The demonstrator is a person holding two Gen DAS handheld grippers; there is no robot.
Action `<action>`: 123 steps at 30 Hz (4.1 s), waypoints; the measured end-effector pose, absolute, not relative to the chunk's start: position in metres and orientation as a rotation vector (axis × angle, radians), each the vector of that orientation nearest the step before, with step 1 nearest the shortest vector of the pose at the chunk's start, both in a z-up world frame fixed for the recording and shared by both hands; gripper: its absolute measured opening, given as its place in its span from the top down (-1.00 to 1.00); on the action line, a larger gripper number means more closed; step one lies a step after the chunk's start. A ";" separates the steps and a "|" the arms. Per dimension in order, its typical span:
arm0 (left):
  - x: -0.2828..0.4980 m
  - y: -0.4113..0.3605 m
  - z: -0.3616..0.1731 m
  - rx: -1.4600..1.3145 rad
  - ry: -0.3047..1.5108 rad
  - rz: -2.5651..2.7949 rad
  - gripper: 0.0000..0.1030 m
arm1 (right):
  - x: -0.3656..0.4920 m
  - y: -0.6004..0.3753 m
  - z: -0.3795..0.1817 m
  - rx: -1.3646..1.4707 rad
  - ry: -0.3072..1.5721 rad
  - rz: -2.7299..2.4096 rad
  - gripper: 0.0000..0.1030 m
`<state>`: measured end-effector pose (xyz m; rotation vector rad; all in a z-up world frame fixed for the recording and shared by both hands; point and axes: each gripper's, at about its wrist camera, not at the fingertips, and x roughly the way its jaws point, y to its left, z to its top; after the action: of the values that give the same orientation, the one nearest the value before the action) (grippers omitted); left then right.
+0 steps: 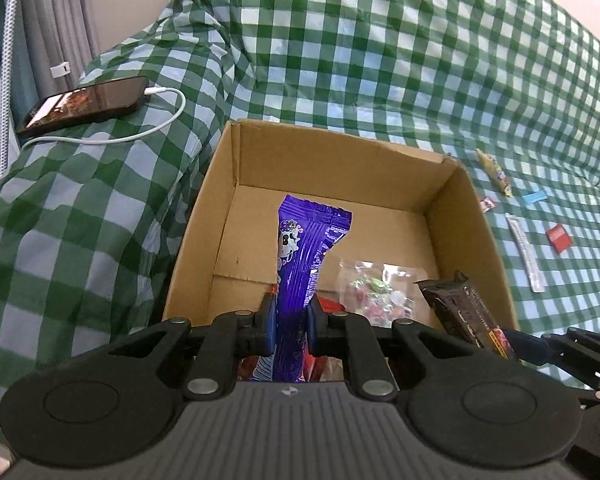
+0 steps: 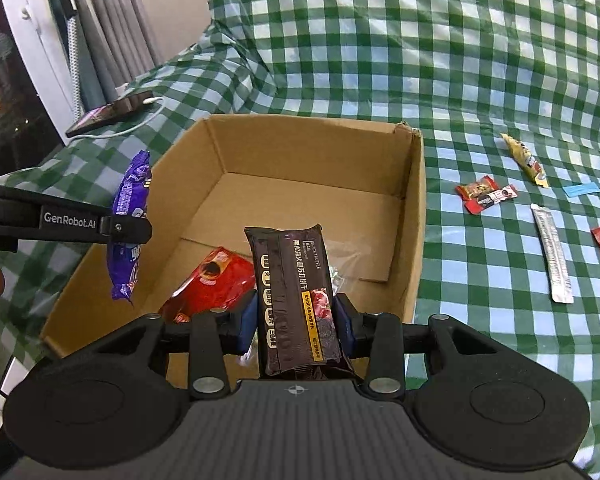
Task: Organize snacks
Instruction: 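Lower both tools into the box and open them to release the bars, then lift both open tools out of the box and hold above it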
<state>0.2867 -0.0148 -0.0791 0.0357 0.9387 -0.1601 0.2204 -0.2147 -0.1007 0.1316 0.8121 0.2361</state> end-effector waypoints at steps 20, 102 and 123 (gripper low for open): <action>0.329 -0.029 -0.121 0.155 0.974 -0.093 -0.27 | 0.269 -0.200 -0.133 0.115 0.823 0.223 -0.07; 0.051 -0.006 -0.018 0.076 0.808 -0.006 -0.99 | -0.008 -0.208 -0.028 -0.042 0.553 0.201 -0.99; 0.096 -0.041 -0.052 0.170 0.938 -0.011 -0.99 | 0.034 -0.236 -0.062 0.033 0.678 0.186 -0.99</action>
<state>0.0960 -0.0406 -0.0525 0.1701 0.9381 -0.0106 0.0340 -0.2358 -0.0623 0.0326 0.6782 0.1858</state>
